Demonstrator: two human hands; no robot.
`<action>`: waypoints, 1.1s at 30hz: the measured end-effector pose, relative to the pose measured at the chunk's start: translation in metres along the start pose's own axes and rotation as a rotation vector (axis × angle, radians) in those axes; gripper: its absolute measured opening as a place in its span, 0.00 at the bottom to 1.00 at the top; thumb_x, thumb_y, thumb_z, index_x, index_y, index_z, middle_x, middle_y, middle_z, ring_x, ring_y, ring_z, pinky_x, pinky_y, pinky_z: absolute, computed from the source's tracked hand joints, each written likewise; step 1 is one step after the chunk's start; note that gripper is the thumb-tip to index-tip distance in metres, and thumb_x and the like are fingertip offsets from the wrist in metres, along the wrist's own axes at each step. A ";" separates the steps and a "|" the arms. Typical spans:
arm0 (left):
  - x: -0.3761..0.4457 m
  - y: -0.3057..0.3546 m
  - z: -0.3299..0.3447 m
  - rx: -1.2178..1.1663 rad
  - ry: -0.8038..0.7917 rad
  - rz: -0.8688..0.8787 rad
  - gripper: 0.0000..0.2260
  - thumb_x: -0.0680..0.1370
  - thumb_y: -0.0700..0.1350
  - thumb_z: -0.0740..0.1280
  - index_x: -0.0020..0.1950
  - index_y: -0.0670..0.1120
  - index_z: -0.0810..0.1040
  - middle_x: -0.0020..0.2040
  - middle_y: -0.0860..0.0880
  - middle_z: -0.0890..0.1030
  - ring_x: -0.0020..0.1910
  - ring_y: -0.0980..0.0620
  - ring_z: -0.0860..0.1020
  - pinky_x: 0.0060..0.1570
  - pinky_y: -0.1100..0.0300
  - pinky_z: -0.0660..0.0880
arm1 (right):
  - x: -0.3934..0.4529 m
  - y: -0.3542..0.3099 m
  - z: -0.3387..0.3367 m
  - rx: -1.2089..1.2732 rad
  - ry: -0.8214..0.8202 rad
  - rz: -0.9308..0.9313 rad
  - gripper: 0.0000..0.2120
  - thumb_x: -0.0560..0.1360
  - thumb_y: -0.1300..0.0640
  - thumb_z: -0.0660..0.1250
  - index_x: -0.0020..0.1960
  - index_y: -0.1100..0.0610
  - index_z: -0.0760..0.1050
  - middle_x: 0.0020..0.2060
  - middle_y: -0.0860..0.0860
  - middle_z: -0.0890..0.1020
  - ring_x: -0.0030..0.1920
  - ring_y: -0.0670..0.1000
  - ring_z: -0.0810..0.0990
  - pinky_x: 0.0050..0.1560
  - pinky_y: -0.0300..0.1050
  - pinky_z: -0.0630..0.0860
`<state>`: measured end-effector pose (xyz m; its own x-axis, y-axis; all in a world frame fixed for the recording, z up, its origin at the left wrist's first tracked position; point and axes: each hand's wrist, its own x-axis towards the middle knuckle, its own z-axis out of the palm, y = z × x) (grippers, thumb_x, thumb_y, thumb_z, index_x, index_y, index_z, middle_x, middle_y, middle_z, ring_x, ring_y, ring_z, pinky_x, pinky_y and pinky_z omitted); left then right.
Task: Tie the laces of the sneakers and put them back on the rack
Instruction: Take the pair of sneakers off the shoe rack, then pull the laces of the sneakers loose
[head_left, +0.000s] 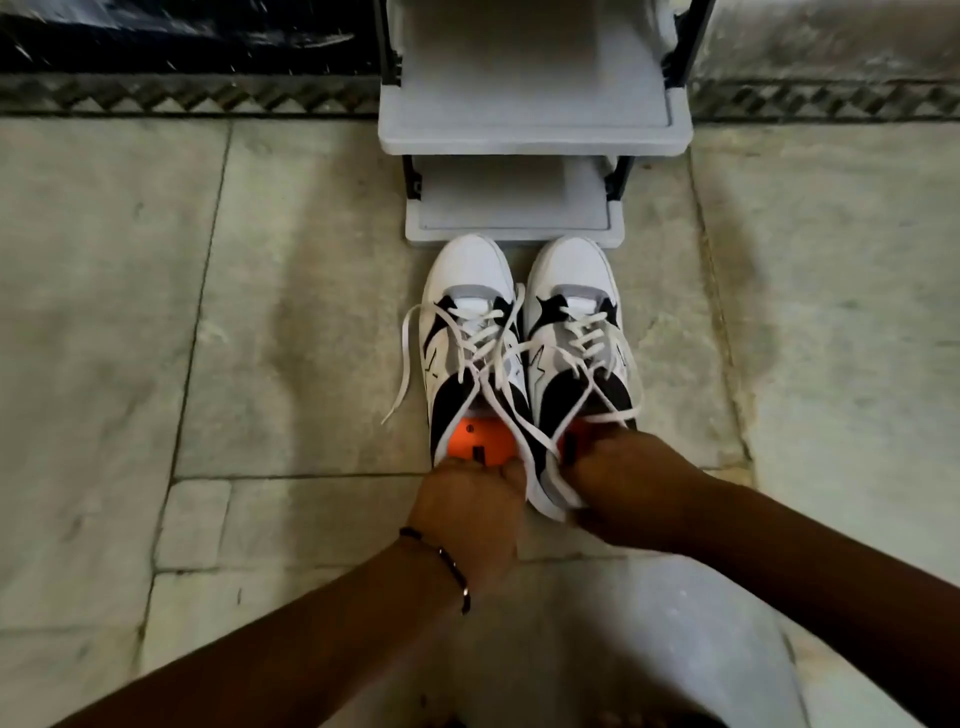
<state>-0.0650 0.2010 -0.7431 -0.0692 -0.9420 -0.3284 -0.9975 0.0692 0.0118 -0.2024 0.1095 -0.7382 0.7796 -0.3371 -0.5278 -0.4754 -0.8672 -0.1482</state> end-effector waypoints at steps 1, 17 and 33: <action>0.001 -0.001 0.006 0.000 0.016 0.016 0.16 0.52 0.48 0.68 0.38 0.46 0.83 0.19 0.49 0.76 0.18 0.54 0.74 0.21 0.68 0.68 | 0.001 0.002 0.003 0.013 0.017 -0.028 0.21 0.72 0.52 0.62 0.61 0.62 0.69 0.55 0.59 0.78 0.54 0.59 0.77 0.52 0.49 0.74; -0.011 -0.007 -0.009 -0.267 -0.169 0.065 0.20 0.77 0.51 0.58 0.61 0.38 0.68 0.58 0.37 0.77 0.56 0.38 0.75 0.52 0.53 0.70 | -0.023 -0.019 -0.021 -0.162 -0.050 -0.022 0.20 0.74 0.47 0.62 0.60 0.59 0.71 0.58 0.57 0.76 0.58 0.59 0.74 0.59 0.51 0.71; 0.023 -0.061 -0.036 -0.545 -0.043 -0.318 0.20 0.70 0.55 0.68 0.55 0.44 0.71 0.46 0.48 0.76 0.51 0.45 0.76 0.43 0.60 0.69 | 0.016 0.002 -0.088 0.605 0.320 0.231 0.10 0.72 0.58 0.67 0.35 0.62 0.77 0.31 0.56 0.78 0.33 0.52 0.75 0.35 0.42 0.73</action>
<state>-0.0060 0.1635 -0.7171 0.2209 -0.8741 -0.4327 -0.8328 -0.3999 0.3827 -0.1555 0.0705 -0.6735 0.6694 -0.6581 -0.3448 -0.7125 -0.4372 -0.5488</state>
